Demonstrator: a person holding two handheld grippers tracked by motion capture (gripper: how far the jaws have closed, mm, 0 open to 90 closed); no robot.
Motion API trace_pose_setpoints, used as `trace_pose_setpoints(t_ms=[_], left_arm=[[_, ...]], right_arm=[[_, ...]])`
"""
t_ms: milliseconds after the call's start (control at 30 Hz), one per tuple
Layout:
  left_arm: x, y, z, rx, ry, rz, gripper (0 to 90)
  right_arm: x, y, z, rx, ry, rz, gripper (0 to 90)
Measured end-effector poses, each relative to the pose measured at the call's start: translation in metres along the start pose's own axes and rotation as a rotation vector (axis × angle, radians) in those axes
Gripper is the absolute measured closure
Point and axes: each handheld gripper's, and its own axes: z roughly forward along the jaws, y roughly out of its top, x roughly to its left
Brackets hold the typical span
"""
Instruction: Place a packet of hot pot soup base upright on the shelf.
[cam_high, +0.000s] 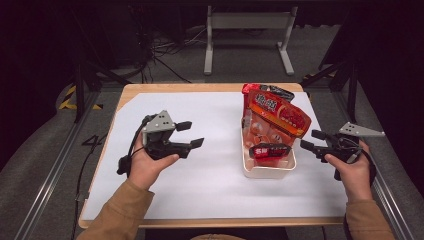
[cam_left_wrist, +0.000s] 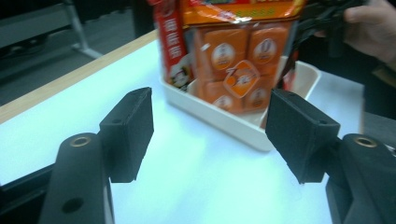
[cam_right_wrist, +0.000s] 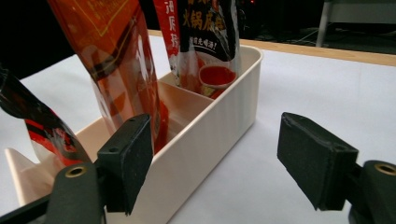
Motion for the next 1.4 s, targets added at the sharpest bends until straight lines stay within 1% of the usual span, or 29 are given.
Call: trace_pose_setpoints(t_ms=[33, 67, 133, 167, 233, 300, 367, 400, 467, 533, 600, 633, 733, 800, 867, 900, 933, 1000, 1033, 1100, 1133, 1267, 1333, 1400], left_arm=[[0.003, -0.004, -0.006, -0.005, 0.013, -0.019, 32.7], [0.005, -0.006, -0.01, -0.003, 0.023, -0.016, 32.4], [0.008, -0.012, -0.017, -0.009, 0.04, -0.028, 32.2], [0.009, -0.014, -0.019, -0.008, 0.044, -0.037, 32.2], [0.013, -0.02, -0.025, -0.008, 0.062, -0.04, 32.0], [0.016, -0.026, -0.03, -0.011, 0.071, -0.054, 31.8], [0.018, -0.03, -0.032, -0.015, 0.085, -0.059, 31.5], [0.018, -0.032, -0.033, -0.01, 0.095, -0.055, 31.2], [0.019, -0.038, -0.035, 0.001, 0.125, -0.035, 30.7], [0.02, -0.041, -0.036, 0.004, 0.128, -0.036, 30.6], [0.021, -0.048, -0.037, 0.002, 0.135, -0.035, 30.2], [0.023, -0.054, -0.038, 0.001, 0.141, -0.038, 30.1], [0.025, -0.063, -0.038, -0.018, 0.137, -0.053, 29.9], [0.027, -0.069, -0.036, -0.013, 0.146, -0.063, 29.9], [0.03, -0.075, -0.035, -0.012, 0.151, -0.076, 29.8], [0.031, -0.078, -0.034, -0.015, 0.15, -0.09, 29.7], [0.031, -0.078, -0.034, -0.015, 0.15, -0.09, 29.8], [0.033, -0.084, -0.032, -0.023, 0.141, -0.111, 29.7], [0.035, -0.088, -0.03, -0.025, 0.141, -0.11, 29.8], [0.038, -0.096, -0.026, -0.027, 0.132, -0.148, 29.8], [0.04, -0.099, -0.025, -0.028, 0.133, -0.15, 29.8], [0.045, -0.11, -0.02, -0.022, 0.132, -0.188, 29.7], [0.048, -0.115, -0.018, -0.011, 0.145, -0.193, 29.7], [0.049, -0.117, -0.017, -0.008, 0.148, -0.199, 29.5]], right_arm=[[0.0, 0.0, 0.0, 0.0, 0.002, -0.003, 26.3], [0.001, 0.0, 0.0, 0.001, 0.003, -0.007, 26.0], [0.001, -0.001, 0.001, -0.001, 0.003, -0.013, 25.6], [0.0, -0.001, 0.001, -0.002, 0.001, -0.018, 25.3], [0.0, -0.002, 0.002, -0.005, 0.001, -0.024, 24.7], [-0.001, -0.003, 0.002, -0.002, 0.0, -0.022, 24.7], [-0.002, -0.004, 0.002, -0.005, 0.002, -0.022, 24.6], [-0.003, -0.004, 0.002, -0.004, 0.001, -0.028, 24.5], [-0.004, -0.005, 0.002, -0.01, -0.002, -0.032, 24.2], [-0.004, -0.006, 0.002, -0.01, -0.003, -0.031, 24.1], [-0.004, -0.007, 0.002, -0.013, -0.002, -0.029, 23.7], [-0.005, -0.008, 0.002, -0.014, -0.007, -0.039, 23.6], [-0.006, -0.009, 0.003, -0.013, -0.007, -0.04, 23.5], [-0.006, -0.011, 0.005, -0.011, -0.007, -0.05, 23.3], [-0.006, -0.012, 0.006, -0.007, -0.008, -0.047, 23.1], [-0.006, -0.013, 0.006, -0.01, -0.008, -0.046, 23.0], [-0.006, -0.013, 0.006, -0.011, -0.009, -0.046, 23.0], [-0.006, -0.014, 0.006, -0.008, -0.01, -0.043, 23.0], [-0.006, -0.015, 0.007, -0.008, -0.012, -0.045, 22.9], [-0.008, -0.019, 0.009, -0.001, -0.015, -0.044, 22.9], [-0.008, -0.02, 0.011, 0.005, -0.016, -0.041, 22.9], [-0.009, -0.025, 0.015, 0.029, -0.02, -0.037, 23.1], [-0.009, -0.026, 0.017, 0.032, -0.018, -0.036, 23.1], [-0.008, -0.026, 0.018, 0.033, -0.018, -0.036, 23.1]])
